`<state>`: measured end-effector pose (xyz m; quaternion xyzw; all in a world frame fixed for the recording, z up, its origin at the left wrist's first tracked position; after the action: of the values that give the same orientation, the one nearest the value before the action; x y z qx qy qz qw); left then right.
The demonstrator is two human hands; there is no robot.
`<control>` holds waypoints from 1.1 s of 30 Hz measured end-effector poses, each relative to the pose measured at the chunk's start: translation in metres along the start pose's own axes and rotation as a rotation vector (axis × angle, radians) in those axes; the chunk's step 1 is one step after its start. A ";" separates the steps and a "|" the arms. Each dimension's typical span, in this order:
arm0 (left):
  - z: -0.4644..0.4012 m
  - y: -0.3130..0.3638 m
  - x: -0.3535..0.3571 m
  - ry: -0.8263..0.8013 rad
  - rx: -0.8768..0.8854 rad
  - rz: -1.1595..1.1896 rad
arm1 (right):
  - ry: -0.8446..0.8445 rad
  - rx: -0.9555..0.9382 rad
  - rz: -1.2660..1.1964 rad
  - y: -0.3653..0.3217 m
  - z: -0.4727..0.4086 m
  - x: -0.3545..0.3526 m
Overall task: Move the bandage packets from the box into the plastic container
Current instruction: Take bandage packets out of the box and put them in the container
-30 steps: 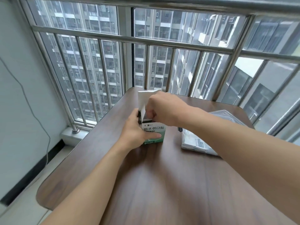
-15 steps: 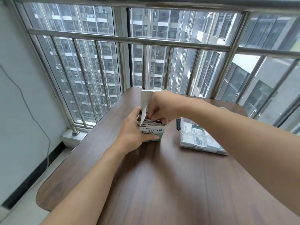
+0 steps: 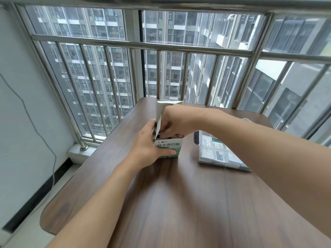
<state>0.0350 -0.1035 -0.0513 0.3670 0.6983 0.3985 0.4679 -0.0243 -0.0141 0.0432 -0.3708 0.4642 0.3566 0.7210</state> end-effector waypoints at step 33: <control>0.056 0.064 -0.024 0.538 0.176 -0.031 | 0.243 0.065 -0.838 0.071 0.118 -0.010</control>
<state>0.1039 -0.0865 0.0010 0.2766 0.8347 0.4124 0.2380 -0.0408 0.1198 0.0727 -0.5435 0.3661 -0.0280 0.7548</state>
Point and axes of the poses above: each hand's wrist, its own z-axis away from the middle knuckle, its own x-axis out of the palm, y = z × x, the point moved 5 cm from there along -z, towards the middle knuckle, and after that the axes turned 6 degrees about -y, right-handed, at the moved point
